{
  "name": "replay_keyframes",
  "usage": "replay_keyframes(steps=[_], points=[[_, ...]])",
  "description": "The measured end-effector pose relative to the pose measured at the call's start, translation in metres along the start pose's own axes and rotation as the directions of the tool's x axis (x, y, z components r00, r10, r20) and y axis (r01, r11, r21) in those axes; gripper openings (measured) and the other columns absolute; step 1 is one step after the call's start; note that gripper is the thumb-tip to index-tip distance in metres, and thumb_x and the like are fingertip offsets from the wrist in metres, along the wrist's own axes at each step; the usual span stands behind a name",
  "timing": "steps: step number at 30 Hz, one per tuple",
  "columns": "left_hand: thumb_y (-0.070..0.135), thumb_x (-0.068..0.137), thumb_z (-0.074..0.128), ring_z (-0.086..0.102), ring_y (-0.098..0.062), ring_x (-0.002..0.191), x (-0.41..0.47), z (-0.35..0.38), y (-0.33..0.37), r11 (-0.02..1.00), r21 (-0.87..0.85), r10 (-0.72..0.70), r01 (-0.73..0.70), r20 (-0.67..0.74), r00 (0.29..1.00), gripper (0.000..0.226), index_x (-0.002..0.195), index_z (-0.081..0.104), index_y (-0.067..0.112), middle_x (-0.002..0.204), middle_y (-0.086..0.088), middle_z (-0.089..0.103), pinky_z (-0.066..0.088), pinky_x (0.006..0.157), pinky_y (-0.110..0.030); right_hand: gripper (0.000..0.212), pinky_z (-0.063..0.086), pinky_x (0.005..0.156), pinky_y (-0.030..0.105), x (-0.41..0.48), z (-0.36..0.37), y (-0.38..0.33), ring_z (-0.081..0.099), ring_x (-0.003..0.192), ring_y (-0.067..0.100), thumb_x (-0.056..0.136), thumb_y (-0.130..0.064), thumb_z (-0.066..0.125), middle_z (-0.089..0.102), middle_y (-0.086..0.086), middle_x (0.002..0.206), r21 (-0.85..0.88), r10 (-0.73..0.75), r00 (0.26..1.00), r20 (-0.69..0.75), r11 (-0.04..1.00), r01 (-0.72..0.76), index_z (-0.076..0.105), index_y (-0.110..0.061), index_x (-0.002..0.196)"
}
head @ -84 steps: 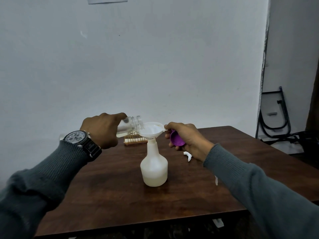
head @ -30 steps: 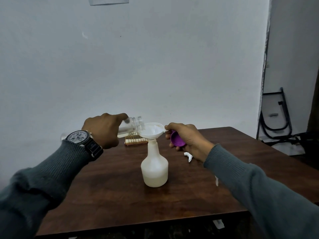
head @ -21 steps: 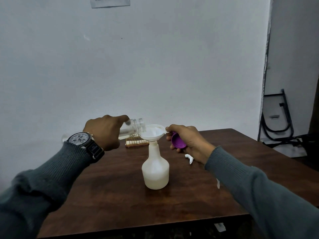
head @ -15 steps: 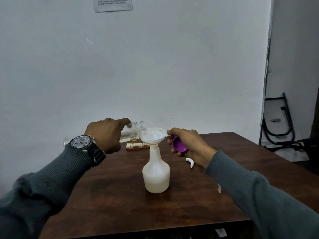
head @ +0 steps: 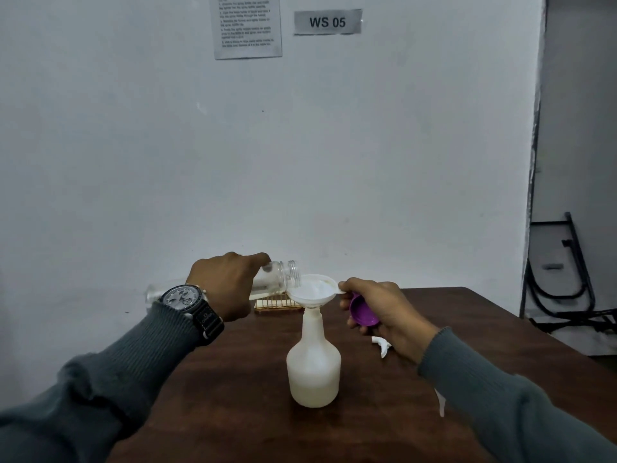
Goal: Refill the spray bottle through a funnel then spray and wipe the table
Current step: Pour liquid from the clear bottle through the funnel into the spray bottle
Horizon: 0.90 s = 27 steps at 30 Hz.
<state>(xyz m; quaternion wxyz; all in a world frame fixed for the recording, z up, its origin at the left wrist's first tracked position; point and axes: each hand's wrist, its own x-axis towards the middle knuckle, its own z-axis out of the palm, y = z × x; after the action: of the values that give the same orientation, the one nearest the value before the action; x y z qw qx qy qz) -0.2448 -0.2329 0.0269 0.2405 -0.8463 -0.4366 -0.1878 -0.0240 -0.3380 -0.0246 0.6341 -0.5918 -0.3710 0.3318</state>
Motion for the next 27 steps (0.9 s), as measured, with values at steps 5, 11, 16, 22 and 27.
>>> replay_keyframes(steps=[5, 11, 16, 22, 27], points=[[0.016, 0.080, 0.062, 0.054, -0.019, 0.078, 0.0006, -0.0018, 0.0004, 1.000, -0.009, -0.004, 0.004, 0.022, 1.000, 0.068, 0.138, 0.042, 0.044, 0.098, 0.007, 0.058, 0.036, 0.057, -0.027, 0.017, 0.040, 0.043, 0.024, -0.0015, 0.0010, -0.0024, 0.059, 0.047, 0.022, 0.089, -0.022, 0.073, 0.073, 0.006, 0.069, -0.006, 0.002, 1.000, 0.003, 1.000, -0.002, 0.072, -0.005, 0.091], [0.016, 0.081, 0.061, 0.054, -0.020, 0.077, -0.0004, -0.0026, 0.0011, 1.000, -0.014, -0.006, 0.006, 0.026, 1.000, 0.067, 0.139, 0.041, 0.045, 0.093, 0.008, 0.053, 0.035, 0.056, -0.026, 0.018, 0.040, 0.044, 0.024, -0.0009, 0.0016, -0.0028, 0.059, 0.047, 0.022, 0.089, -0.023, 0.073, 0.073, 0.005, 0.068, -0.007, -0.002, 1.000, -0.002, 1.000, 0.002, 0.072, -0.005, 0.092], [0.016, 0.080, 0.062, 0.055, -0.019, 0.078, 0.0003, -0.0037, 0.0012, 1.000, -0.028, 0.001, 0.000, 0.035, 0.999, 0.068, 0.139, 0.042, 0.044, 0.092, 0.009, 0.052, 0.038, 0.059, -0.027, 0.018, 0.040, 0.042, 0.024, 0.0002, 0.0004, -0.0023, 0.059, 0.046, 0.022, 0.089, -0.022, 0.074, 0.073, 0.006, 0.068, -0.009, 0.003, 1.000, -0.001, 1.000, -0.003, 0.072, -0.004, 0.091], [0.016, 0.081, 0.062, 0.055, -0.020, 0.078, 0.0000, -0.0049, 0.0008, 1.000, -0.028, 0.006, -0.005, 0.032, 0.999, 0.067, 0.139, 0.042, 0.044, 0.093, 0.008, 0.052, 0.037, 0.059, -0.027, 0.018, 0.039, 0.042, 0.023, 0.0002, 0.0012, -0.0033, 0.059, 0.046, 0.022, 0.089, -0.022, 0.073, 0.073, 0.005, 0.068, -0.009, 0.005, 1.000, 0.001, 1.000, -0.005, 0.072, -0.004, 0.091], [0.017, 0.081, 0.063, 0.054, -0.020, 0.079, 0.0009, -0.0063, 0.0009, 1.000, -0.023, 0.008, -0.008, 0.031, 0.999, 0.067, 0.139, 0.043, 0.044, 0.099, 0.006, 0.058, 0.037, 0.060, -0.028, 0.018, 0.038, 0.042, 0.023, -0.0002, 0.0016, -0.0041, 0.058, 0.045, 0.022, 0.089, -0.021, 0.073, 0.072, 0.005, 0.068, -0.009, 0.006, 1.000, 0.003, 1.000, -0.006, 0.072, -0.004, 0.093]])
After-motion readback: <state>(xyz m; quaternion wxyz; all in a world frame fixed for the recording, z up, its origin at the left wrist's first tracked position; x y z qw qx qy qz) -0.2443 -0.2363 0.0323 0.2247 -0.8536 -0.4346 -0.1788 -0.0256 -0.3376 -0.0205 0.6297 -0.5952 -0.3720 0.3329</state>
